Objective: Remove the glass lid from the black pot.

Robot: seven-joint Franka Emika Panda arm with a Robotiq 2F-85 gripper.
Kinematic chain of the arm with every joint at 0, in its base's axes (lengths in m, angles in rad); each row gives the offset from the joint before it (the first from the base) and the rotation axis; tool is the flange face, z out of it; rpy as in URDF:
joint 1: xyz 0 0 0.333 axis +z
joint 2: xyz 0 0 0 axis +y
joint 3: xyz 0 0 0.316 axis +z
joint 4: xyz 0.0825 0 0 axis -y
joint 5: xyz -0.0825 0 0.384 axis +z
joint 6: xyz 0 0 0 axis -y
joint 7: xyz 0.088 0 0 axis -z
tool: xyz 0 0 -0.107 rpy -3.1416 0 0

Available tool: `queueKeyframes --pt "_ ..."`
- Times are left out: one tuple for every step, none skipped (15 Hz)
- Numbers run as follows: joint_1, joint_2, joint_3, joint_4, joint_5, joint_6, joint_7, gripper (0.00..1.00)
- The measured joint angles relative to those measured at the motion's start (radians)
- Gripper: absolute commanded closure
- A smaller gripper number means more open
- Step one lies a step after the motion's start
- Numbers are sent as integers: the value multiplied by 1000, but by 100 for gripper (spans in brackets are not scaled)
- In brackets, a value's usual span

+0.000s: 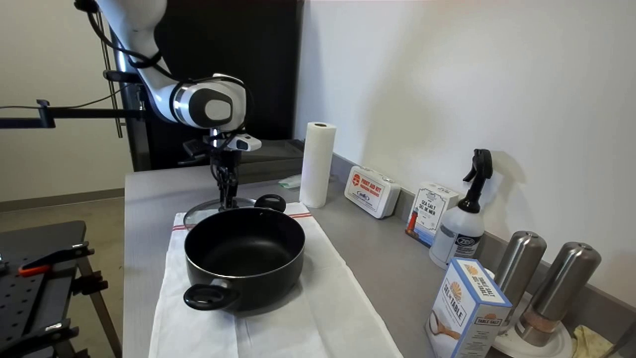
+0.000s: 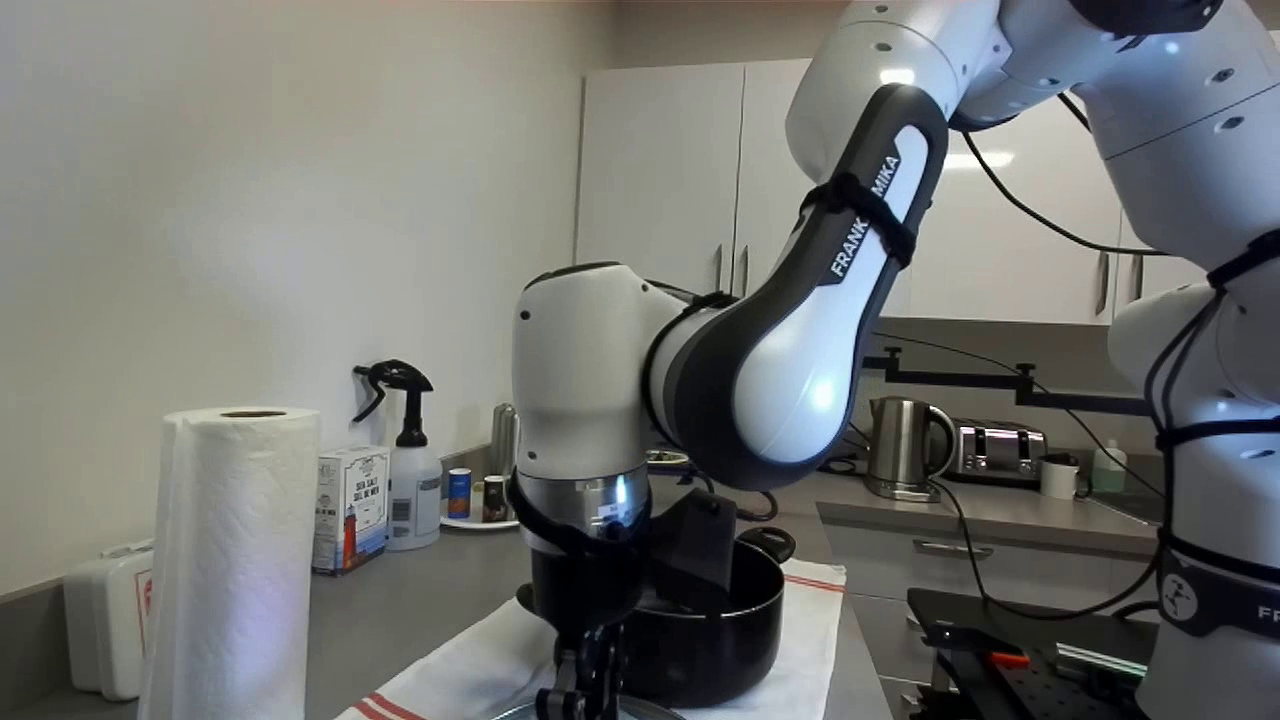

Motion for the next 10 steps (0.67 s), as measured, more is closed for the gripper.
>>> queueKeyframes --pt "0 9 -3 7 6 8 -11 76" --pt "-1 12 -4 12 14 10 -23 76" --pt "-1 15 -5 16 20 11 -31 76" --pt "-2 17 -5 19 27 11 -38 26" --pt "-2 19 -5 22 34 11 -44 24" --pt "-2 20 -5 23 41 11 -49 18" --pt "-2 20 -5 24 49 12 -56 10" --pt "-2 20 -4 26 56 13 -64 4" --pt "-2 17 -3 27 64 15 -73 1" --pt "-2 11 -1 26 72 17 -82 0"
